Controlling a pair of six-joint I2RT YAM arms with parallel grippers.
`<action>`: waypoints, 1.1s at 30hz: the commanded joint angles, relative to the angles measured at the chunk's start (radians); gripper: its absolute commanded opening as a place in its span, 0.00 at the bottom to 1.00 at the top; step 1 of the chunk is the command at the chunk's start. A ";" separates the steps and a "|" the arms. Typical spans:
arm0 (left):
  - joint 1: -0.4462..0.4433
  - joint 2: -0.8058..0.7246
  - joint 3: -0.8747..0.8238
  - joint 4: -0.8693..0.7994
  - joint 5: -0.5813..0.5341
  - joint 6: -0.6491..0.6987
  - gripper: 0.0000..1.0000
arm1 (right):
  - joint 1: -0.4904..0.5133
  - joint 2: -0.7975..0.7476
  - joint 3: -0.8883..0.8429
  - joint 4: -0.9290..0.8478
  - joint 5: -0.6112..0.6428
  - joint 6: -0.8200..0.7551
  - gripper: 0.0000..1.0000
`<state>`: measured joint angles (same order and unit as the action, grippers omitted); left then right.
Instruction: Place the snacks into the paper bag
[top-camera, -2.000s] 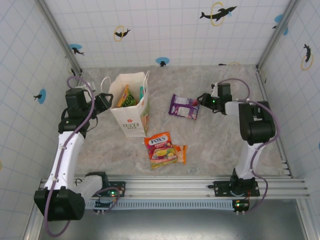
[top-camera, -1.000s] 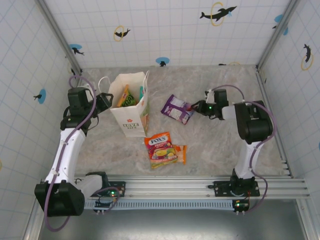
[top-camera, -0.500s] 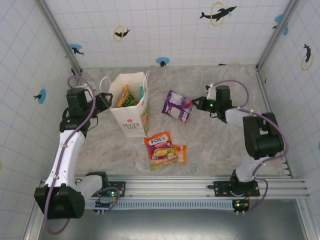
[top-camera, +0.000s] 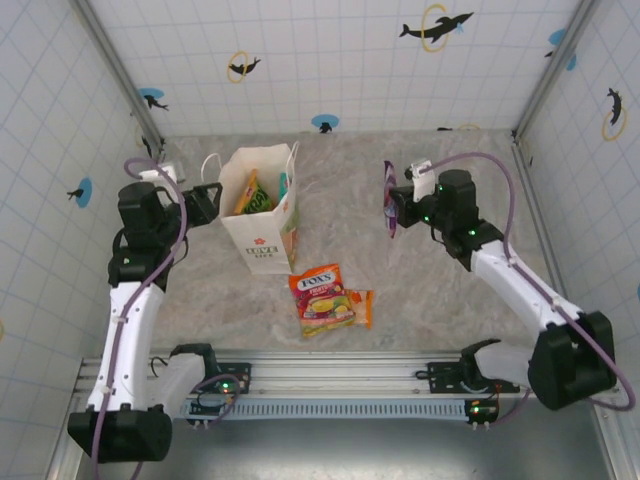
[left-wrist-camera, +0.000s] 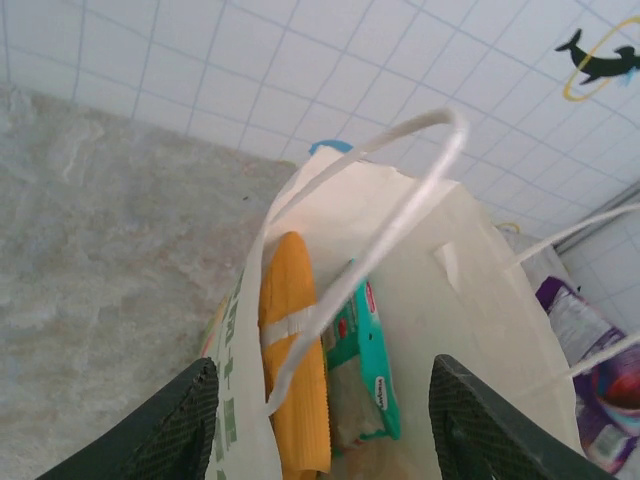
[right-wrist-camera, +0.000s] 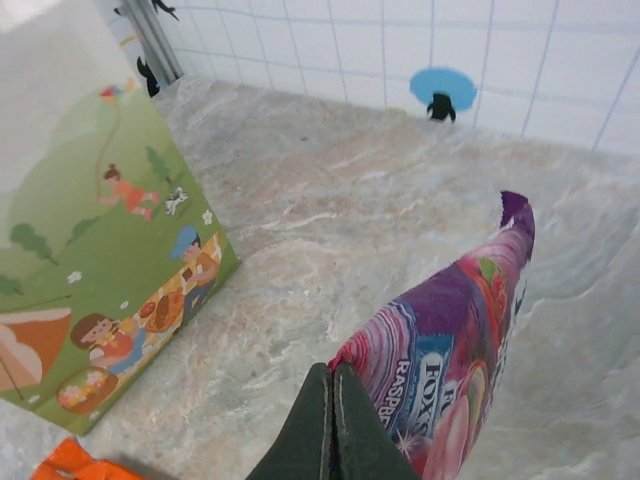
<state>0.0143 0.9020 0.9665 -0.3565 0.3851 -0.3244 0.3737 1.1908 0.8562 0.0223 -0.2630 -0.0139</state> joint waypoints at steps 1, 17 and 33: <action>0.006 -0.034 0.018 0.017 0.040 0.117 0.60 | 0.010 -0.081 -0.010 -0.061 0.021 -0.150 0.00; 0.004 -0.095 -0.013 0.093 0.602 0.395 0.66 | 0.037 -0.295 -0.003 -0.260 -0.231 -0.394 0.00; -0.204 0.031 0.080 -0.143 0.580 0.658 0.72 | 0.166 -0.263 0.060 -0.353 -0.337 -0.486 0.00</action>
<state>-0.1341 0.9039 0.9840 -0.4019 0.9936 0.2119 0.5102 0.9222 0.8574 -0.3279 -0.5701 -0.4614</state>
